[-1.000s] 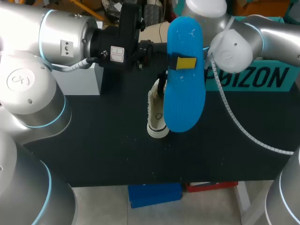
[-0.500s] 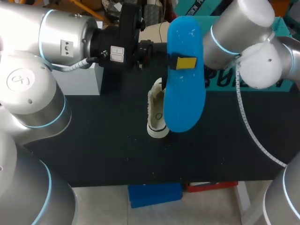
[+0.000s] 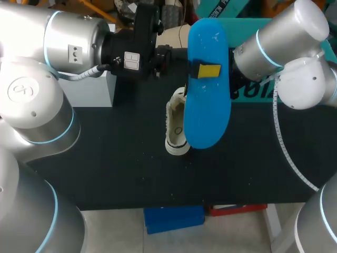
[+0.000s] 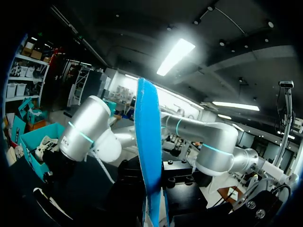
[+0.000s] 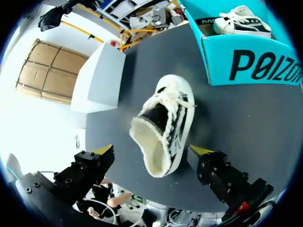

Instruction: Take the shoe out of the shoebox, open the shoe tongue, remove and reinsert the insole, then place the shoe into the shoebox

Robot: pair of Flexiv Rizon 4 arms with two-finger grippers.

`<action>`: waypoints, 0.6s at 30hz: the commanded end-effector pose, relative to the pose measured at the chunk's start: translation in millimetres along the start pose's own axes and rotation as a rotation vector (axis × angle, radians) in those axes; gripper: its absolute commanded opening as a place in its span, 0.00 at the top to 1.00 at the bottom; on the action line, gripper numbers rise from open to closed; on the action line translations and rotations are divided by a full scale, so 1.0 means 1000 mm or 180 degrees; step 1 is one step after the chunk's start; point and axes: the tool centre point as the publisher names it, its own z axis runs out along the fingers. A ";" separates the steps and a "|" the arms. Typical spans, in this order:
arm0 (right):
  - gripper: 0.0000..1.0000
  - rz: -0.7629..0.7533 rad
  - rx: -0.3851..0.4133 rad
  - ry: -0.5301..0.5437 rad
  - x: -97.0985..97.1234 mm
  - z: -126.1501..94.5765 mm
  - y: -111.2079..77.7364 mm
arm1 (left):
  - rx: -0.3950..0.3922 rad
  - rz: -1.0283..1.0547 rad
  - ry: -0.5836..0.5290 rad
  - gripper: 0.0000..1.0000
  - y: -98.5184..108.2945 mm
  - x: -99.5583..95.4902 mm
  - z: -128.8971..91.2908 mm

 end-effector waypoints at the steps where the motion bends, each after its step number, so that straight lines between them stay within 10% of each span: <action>1: 0.00 0.0058 0.0007 0.0493 -0.001 -0.007 -0.002 | 0.0004 0.0000 -0.0010 1.00 0.000 -0.001 0.003; 18: 0.00 0.0410 -0.0042 0.1913 0.013 -0.025 0.005 | 0.0004 0.0000 -0.0010 1.00 0.000 -0.001 0.003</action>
